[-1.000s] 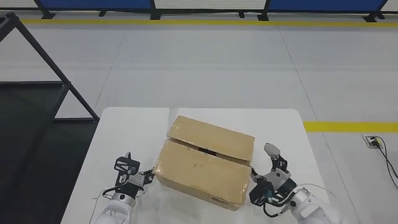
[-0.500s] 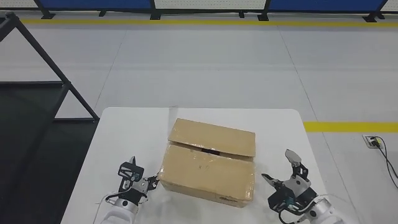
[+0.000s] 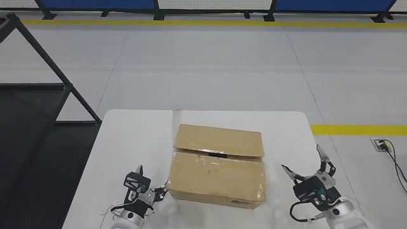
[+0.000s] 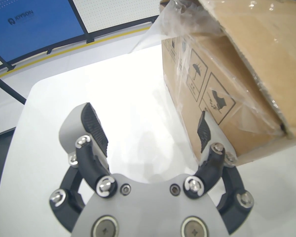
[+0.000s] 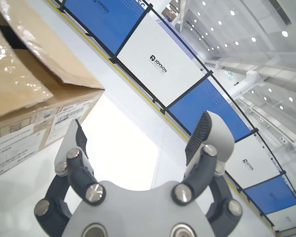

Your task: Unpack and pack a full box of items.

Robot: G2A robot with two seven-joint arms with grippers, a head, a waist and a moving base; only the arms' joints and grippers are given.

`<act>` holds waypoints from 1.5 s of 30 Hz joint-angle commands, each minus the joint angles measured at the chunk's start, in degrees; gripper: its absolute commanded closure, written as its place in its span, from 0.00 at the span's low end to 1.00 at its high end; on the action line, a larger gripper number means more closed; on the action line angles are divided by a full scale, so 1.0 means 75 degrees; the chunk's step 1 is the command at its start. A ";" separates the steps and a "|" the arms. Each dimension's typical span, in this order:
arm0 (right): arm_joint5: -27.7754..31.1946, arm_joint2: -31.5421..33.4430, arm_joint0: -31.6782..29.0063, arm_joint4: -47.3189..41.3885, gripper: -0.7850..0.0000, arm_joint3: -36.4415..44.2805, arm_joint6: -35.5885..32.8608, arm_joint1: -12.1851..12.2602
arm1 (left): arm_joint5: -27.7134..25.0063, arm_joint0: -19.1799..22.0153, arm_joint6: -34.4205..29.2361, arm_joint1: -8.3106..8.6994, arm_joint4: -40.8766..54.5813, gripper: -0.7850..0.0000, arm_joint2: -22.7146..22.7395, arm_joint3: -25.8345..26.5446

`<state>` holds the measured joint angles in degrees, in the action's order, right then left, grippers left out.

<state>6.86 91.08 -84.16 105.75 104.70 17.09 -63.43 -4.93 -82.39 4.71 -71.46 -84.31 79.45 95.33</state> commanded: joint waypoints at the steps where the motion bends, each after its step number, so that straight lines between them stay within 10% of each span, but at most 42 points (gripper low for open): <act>1: 0.0028 0.0006 -0.0009 0.0016 0.00 0.0030 -0.0024 0.0002 | 0.0007 -0.0031 0.0004 -0.0001 -0.0017 0.00 -0.0004 0.0027; 19: -0.0103 0.0186 0.0063 -0.1512 0.00 -0.0122 0.0371 -0.0076 | 0.1140 0.0064 0.0027 -0.0062 0.0843 0.00 0.0632 0.0191; 28: -0.0048 0.0409 -0.0227 -0.1770 0.00 0.0251 0.0322 -0.0090 | 0.1939 0.0975 -0.0523 -0.0034 -0.1891 0.00 0.0322 -0.0491; 39: -0.0057 0.0405 -0.0225 -0.1792 0.00 0.0253 0.0293 -0.0093 | 0.2018 0.1046 -0.0568 -0.0030 -0.2017 0.00 0.0356 -0.0583; 45: -0.0042 0.0259 -0.0036 -0.1871 0.00 0.0130 0.0155 -0.0123 | 0.2065 0.2167 0.0210 -0.0051 -0.2974 0.00 0.0062 -0.1827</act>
<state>6.57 93.35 -84.58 91.62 105.82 18.38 -64.31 10.45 -67.81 4.52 -71.83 -105.03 80.33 83.78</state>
